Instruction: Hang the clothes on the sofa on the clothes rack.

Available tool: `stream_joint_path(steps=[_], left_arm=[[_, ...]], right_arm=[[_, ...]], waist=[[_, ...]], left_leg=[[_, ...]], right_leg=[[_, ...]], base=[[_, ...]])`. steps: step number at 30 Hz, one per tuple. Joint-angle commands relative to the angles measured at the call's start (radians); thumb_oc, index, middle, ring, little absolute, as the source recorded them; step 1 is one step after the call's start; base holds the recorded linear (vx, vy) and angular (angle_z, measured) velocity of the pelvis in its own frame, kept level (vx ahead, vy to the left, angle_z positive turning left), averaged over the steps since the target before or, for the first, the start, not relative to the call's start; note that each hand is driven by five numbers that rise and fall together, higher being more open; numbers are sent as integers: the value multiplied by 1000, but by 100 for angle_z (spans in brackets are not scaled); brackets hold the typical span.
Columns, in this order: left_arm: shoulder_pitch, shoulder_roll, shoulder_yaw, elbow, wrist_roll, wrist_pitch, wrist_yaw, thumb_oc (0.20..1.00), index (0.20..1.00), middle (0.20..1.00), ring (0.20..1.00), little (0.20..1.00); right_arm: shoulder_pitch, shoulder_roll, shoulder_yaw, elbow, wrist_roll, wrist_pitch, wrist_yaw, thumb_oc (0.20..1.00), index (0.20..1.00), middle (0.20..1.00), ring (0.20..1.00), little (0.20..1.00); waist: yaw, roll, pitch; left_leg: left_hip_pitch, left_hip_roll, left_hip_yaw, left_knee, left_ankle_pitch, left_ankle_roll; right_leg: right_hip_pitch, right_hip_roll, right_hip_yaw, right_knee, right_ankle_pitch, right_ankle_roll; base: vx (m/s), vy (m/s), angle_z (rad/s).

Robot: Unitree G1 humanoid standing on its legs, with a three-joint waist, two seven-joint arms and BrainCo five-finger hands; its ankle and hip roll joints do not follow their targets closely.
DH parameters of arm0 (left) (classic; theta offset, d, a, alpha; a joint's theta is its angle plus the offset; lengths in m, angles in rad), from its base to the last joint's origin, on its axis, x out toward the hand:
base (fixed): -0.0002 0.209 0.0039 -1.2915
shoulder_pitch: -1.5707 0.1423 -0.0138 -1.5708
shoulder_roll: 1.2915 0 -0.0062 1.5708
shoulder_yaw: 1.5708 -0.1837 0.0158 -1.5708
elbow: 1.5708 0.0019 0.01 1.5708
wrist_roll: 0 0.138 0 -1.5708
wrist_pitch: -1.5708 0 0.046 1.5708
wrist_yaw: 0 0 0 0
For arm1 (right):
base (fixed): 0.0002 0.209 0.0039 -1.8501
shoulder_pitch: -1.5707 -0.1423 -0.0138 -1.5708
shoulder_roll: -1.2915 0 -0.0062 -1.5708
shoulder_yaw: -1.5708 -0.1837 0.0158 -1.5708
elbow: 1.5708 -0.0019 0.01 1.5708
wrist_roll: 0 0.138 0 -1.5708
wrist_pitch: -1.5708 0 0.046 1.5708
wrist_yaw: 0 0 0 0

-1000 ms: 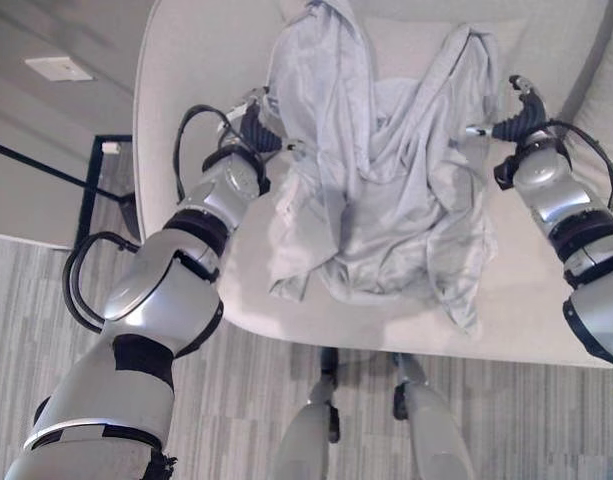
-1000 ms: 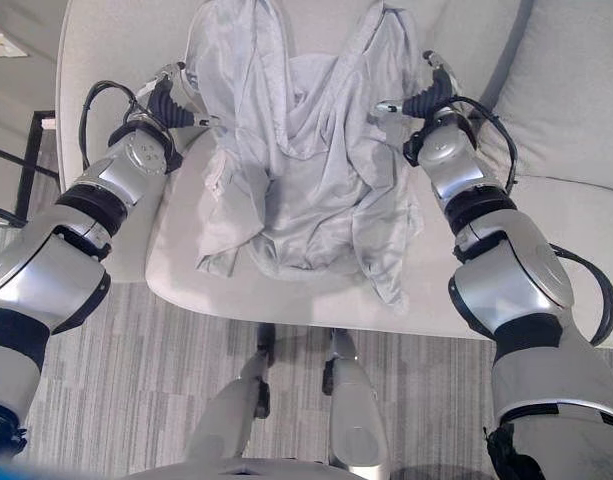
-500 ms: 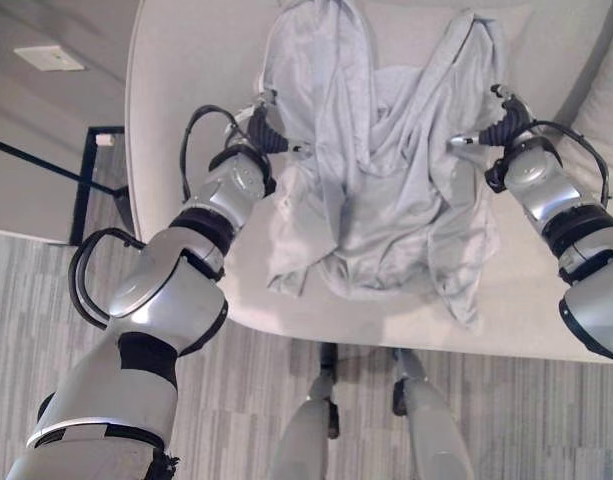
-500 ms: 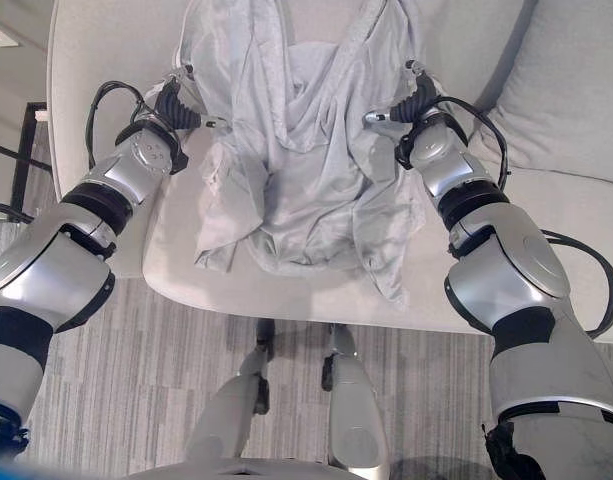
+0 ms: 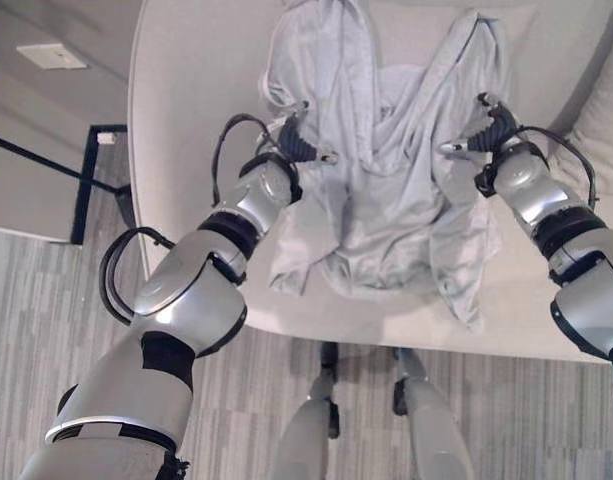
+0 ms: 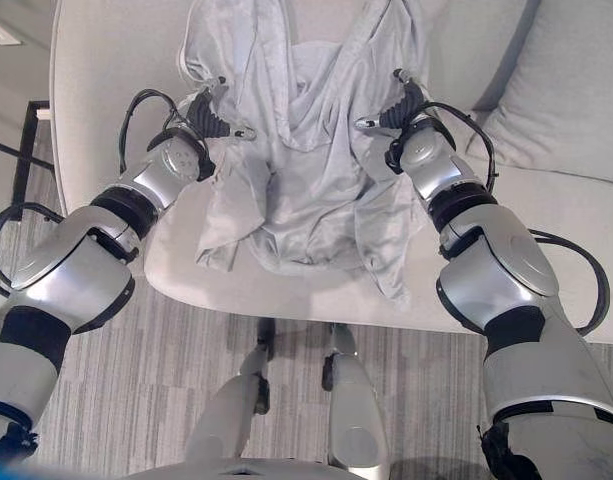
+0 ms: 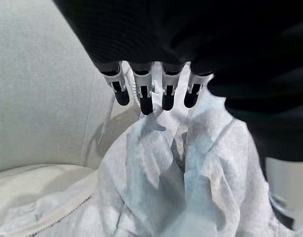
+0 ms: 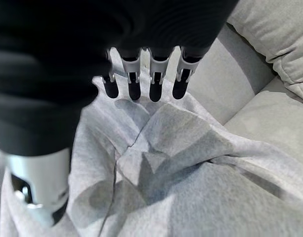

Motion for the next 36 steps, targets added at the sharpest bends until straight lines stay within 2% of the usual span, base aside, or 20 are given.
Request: stream_joint_path(steps=[1, 11, 21, 36], left_arm=[[-162, 19, -15, 56, -16, -20, 15, 1000, 1000, 1000, 1000, 1000], [-188, 17, -31, 69, -8, -16, 21, 1000, 1000, 1000, 1000, 1000], [-254, 8, -58, 85, 23, -7, 55, 1000, 1000, 1000, 1000, 1000], [-331, 13, -91, 115, 80, 14, 116, 1000, 1000, 1000, 1000, 1000]], right_arm=[[-146, 31, 23, 93, 6, -13, -5, 1000, 1000, 1000, 1000, 1000], [-177, 64, 34, 111, 0, -12, -21, 1000, 1000, 1000, 1000, 1000], [-230, 106, 35, 132, -42, -11, -82, 1000, 1000, 1000, 1000, 1000], [-325, 122, 68, 172, -91, 5, -149, 1000, 1000, 1000, 1000, 1000]], waist=[[17, -31, 39], [20, -24, 49], [14, -17, 54], [21, -5, 62]], left_leg=[[14, -8, 0, 5, -10, -42], [-2, -5, 5, 5, -2, -45], [-28, -6, 5, 5, 2, -44], [-74, -9, 3, 5, 14, -47]], right_leg=[[25, -44, 48, 11, -33, 150], [12, -40, 47, 11, -27, 147], [-12, -38, 51, 11, -23, 147], [-51, -34, 42, 11, -15, 143]], base=[[0, 0, 0], [-8, -11, -3], [0, 0, 0], [0, -1, 0]])
